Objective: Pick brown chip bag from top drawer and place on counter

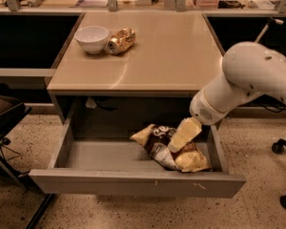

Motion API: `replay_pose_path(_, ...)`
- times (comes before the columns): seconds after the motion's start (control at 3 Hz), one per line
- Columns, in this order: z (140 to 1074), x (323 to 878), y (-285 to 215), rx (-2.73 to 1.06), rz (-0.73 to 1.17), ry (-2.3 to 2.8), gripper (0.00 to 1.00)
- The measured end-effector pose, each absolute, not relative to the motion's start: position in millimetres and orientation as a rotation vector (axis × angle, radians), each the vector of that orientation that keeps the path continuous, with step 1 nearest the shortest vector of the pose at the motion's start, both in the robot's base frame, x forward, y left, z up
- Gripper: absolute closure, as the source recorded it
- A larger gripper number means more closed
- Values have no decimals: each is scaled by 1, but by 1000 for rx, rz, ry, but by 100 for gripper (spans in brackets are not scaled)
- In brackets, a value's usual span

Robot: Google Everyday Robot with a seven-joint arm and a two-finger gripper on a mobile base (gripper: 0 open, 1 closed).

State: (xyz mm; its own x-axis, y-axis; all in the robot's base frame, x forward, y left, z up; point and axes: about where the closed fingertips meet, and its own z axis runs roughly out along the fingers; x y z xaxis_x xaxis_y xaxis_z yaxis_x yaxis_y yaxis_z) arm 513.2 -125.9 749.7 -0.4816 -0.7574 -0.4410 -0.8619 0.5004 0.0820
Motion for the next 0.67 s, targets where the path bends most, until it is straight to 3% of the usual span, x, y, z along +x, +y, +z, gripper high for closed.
replay_pose_path(0.67,677,501,-135,-1279,453,2535,0)
